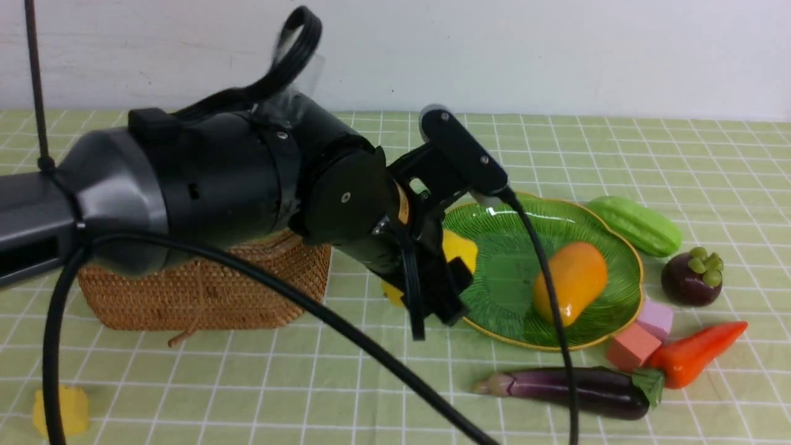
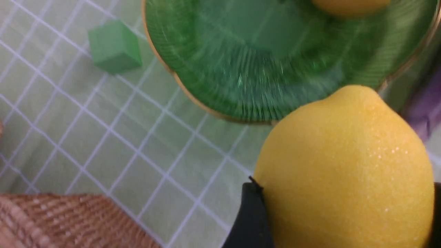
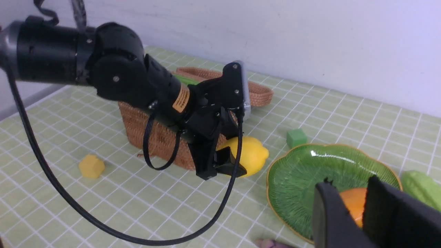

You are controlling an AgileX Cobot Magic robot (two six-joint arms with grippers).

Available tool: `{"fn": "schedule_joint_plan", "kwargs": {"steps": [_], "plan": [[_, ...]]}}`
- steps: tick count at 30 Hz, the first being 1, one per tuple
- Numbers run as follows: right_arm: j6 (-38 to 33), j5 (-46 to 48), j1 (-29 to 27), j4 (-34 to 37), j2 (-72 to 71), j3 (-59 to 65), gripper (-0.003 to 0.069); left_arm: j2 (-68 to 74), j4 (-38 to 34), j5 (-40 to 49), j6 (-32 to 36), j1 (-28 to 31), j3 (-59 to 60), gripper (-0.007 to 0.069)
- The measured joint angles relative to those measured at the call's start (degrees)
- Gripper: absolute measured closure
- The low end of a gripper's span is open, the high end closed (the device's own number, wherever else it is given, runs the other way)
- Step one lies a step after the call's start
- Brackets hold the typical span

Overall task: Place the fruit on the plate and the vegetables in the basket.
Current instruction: Grab a lemon with your left arm and place it on the plate on the right

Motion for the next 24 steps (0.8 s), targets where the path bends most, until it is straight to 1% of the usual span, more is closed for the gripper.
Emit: {"fn": "schedule_joint_plan", "kwargs": {"steps": [4,8,9,13,14,18,24], "plan": [[1.15,-1.33,0.0,-1.04,0.0,0.0,0.0496,2.42,0.42,-9.87,-4.37,0.0,-0.13,0.0064],[1.21,-1.5,0.0,-1.04,0.06,0.0,0.0494,6.47,0.94,-13.63,-5.23,0.0,-2.7,0.0064],[1.21,-1.52,0.0,-1.04,0.06,0.0,0.0491,9.56,1.07,-14.4,-5.37,0.0,-5.46,0.0064],[1.21,-1.52,0.0,-1.08,0.06,0.0,0.0489,15.22,1.13,-14.57,-5.51,0.0,-11.73,0.0064],[1.21,-1.52,0.0,-1.27,0.06,0.0,0.0488,18.16,1.22,-14.04,-5.51,0.0,-14.96,0.0064],[1.22,-0.82,0.0,-1.27,0.06,0.0,0.0489,23.63,2.82,-11.5,-5.3,0.0,-20.93,0.0064],[1.38,0.25,0.0,-1.27,0.06,0.0,0.0489,27.17,3.23,-10.42,-5.51,0.58,-23.43,0.0064]]}}
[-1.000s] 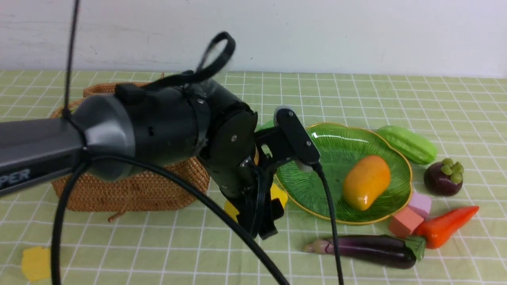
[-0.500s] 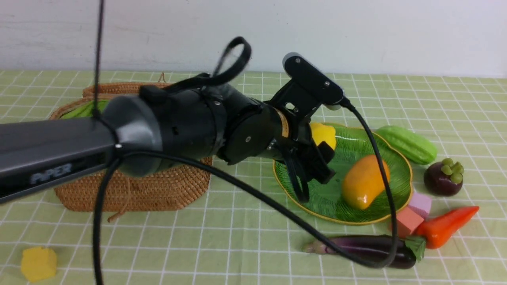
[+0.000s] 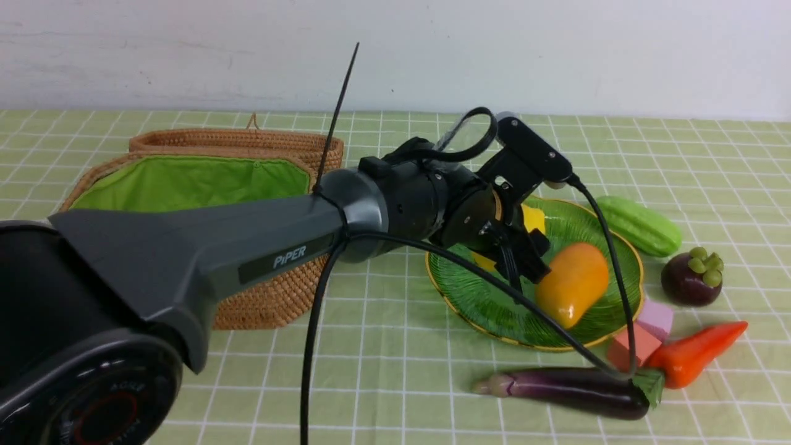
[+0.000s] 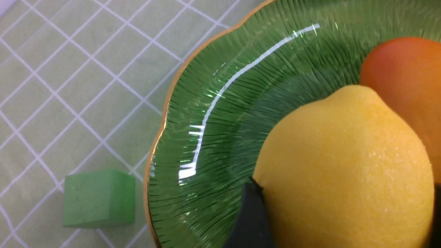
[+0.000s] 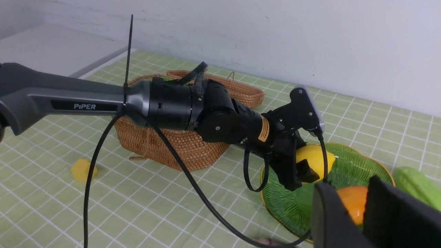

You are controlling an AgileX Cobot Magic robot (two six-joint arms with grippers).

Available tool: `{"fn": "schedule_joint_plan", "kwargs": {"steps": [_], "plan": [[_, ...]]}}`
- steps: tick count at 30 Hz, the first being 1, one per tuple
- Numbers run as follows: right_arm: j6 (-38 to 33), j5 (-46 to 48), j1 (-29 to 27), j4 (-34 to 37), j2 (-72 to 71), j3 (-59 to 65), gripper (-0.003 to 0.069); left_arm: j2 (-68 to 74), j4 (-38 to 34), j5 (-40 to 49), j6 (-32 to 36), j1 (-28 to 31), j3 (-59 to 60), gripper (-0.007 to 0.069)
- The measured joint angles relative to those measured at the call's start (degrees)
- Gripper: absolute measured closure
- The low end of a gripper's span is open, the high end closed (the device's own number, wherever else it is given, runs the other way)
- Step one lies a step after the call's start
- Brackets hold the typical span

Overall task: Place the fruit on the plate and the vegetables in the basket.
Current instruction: Grab a lemon with your left arm and place it on the plate on the right, then grab an eggplant with your right arm and place it in the basket on the left.

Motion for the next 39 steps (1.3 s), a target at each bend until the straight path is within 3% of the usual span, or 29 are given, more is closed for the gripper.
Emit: {"fn": "schedule_joint_plan", "kwargs": {"steps": [7,14,21,22,25,26,28,33,39], "plan": [[0.0,0.0,0.0,0.0,0.0,0.0,0.0484,-0.17,-0.05,1.91,0.0,0.24,-0.11,-0.003],[0.0,0.0,0.0,0.0,0.0,0.0,0.0478,-3.92,-2.09,6.07,0.0,0.24,-0.11,-0.0011],[0.0,0.84,0.0,0.0,0.0,0.0,0.0477,-10.25,-8.05,15.08,-2.6,-0.23,-0.11,0.0162],[0.0,1.88,0.0,0.0,0.0,0.0,0.0476,-12.51,-10.55,19.19,-4.56,-0.43,-0.11,0.0262],[0.0,4.35,0.0,0.4,0.06,0.0,0.0476,-15.74,-13.3,25.18,-4.82,-0.49,-0.11,0.0432],[0.0,5.59,0.0,0.55,0.21,0.0,0.0476,-17.82,-14.45,28.2,-4.13,-0.53,-0.11,0.0539],[0.0,7.75,0.0,0.8,0.82,0.0,0.0476,-20.89,-15.88,32.65,-3.18,-0.56,-0.11,0.0628],[0.0,13.53,0.0,0.98,5.46,0.0,0.0502,-32.9,-21.46,36.63,-0.97,-0.56,4.69,0.0638],[-1.74,15.52,0.0,0.97,15.25,0.0,0.0629,-52.02,-24.41,33.73,0.94,-0.56,18.37,0.0638]]}}
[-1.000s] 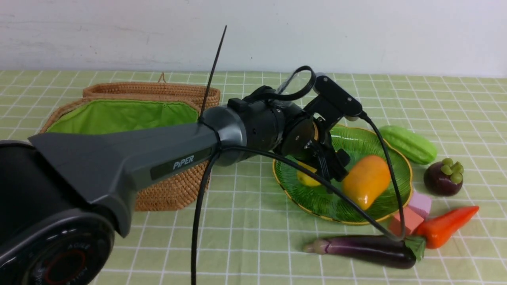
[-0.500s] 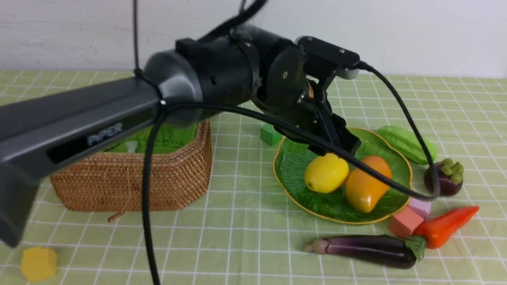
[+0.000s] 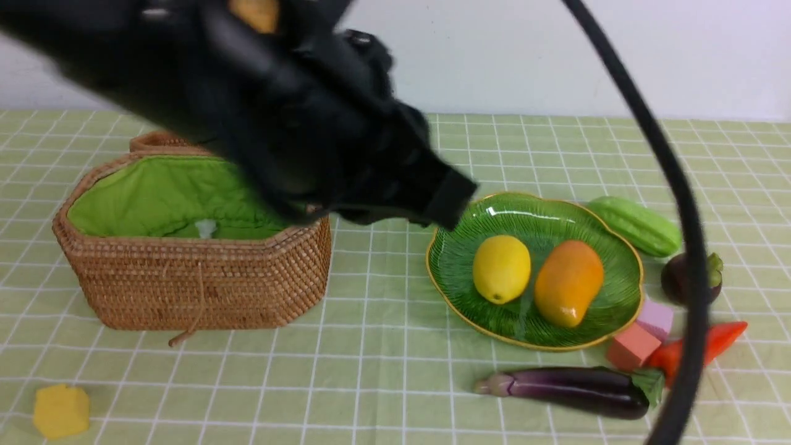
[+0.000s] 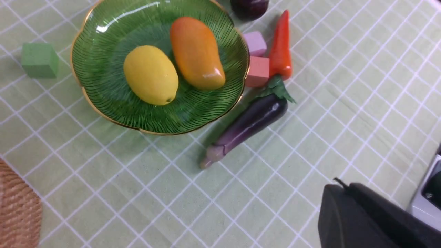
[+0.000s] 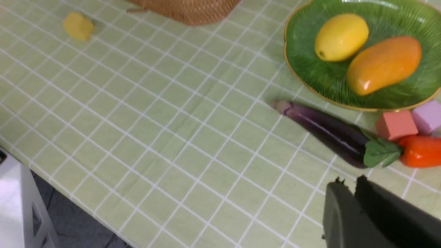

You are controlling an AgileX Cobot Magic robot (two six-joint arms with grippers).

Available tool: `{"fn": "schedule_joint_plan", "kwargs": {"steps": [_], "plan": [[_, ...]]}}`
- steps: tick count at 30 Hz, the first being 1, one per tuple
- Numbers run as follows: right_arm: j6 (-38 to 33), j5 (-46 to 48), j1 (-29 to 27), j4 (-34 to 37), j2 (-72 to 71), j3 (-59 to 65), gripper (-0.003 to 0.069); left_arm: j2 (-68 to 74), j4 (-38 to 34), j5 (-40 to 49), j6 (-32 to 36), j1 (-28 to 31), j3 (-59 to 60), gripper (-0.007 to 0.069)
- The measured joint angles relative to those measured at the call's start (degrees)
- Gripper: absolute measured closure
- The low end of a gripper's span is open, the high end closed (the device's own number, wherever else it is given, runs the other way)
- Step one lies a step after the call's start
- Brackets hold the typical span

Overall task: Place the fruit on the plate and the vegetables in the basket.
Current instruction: Grab an eggplant with your right arm and place it in the basket on the left.

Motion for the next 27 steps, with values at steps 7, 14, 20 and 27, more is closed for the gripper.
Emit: {"fn": "schedule_joint_plan", "kwargs": {"steps": [7,14,20,27], "plan": [[-5.18,-3.64,0.0,3.37,13.4,0.05,0.0663,-28.21,-0.05,-9.22,0.38,0.0,21.11,0.0638],[-10.85,-7.28,0.0,7.99,23.13,0.05,0.0659,-47.64,0.27,-17.28,-0.77,0.0,32.22,0.0638],[-12.05,-10.1,0.9,8.33,28.04,0.06,0.0656,-51.7,5.46,-17.49,-7.34,0.0,34.22,0.0638],[-12.17,-14.48,8.86,0.82,32.3,0.06,0.0645,-51.7,6.54,-19.6,-8.63,0.0,34.28,0.0638]]}}
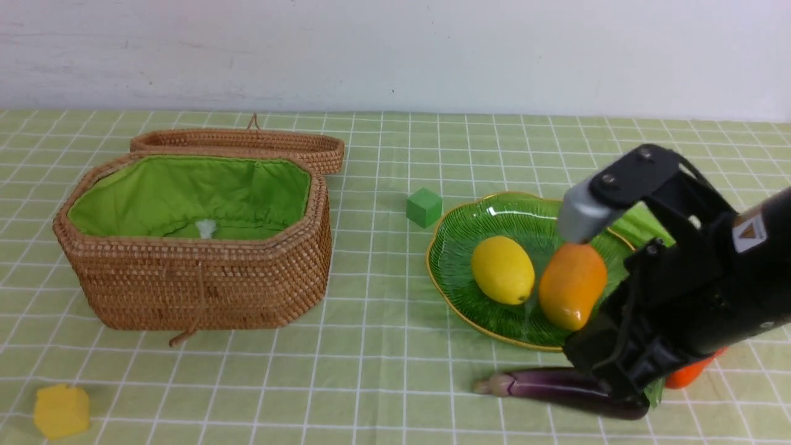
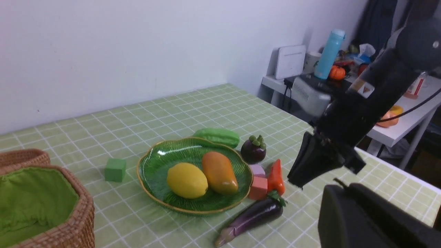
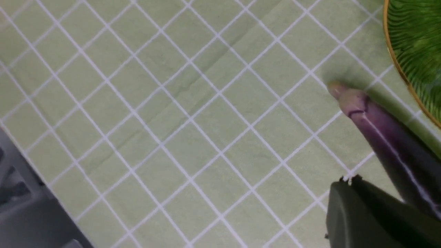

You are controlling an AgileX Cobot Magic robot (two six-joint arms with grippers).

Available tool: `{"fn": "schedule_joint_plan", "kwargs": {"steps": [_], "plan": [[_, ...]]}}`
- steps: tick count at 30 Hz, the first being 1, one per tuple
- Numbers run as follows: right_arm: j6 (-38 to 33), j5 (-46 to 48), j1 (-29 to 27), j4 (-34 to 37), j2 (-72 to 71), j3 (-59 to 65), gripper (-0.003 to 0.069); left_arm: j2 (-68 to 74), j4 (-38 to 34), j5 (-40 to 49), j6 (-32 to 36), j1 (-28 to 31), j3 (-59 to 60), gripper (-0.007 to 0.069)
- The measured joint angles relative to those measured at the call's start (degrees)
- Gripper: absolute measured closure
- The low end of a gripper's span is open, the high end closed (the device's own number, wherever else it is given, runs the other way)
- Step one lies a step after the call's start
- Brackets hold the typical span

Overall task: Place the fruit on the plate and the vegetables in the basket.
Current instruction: Grab an eggplant with your right arm and place it in the basket on the left.

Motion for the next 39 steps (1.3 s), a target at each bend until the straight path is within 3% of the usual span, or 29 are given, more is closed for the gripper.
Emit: {"fn": "schedule_joint_plan", "kwargs": {"steps": [3,7,15,19,39], "plan": [[0.14,-0.09,0.72,-6.04,1.36,0.0,0.0629,0.0,0.0,-1.1,0.0,0.0,0.0,0.0638],[0.19,-0.26,0.8,-13.01,4.67,0.0,0.0553,0.0,0.0,-0.85,0.0,0.0,0.0,0.0638],[-1.39,-1.19,0.84,-21.67,15.38,0.0,0.0196,0.0,0.0,2.43,0.0,0.0,0.0,0.0638],[-3.35,-3.53,0.84,-25.0,19.65,0.0,0.0084,0.0,0.0,3.66,0.0,0.0,0.0,0.0638],[-3.91,-8.35,-1.94,-25.76,29.62,0.0,0.0102,0.0,-0.2,4.39,0.0,0.0,0.0,0.0638]]}}
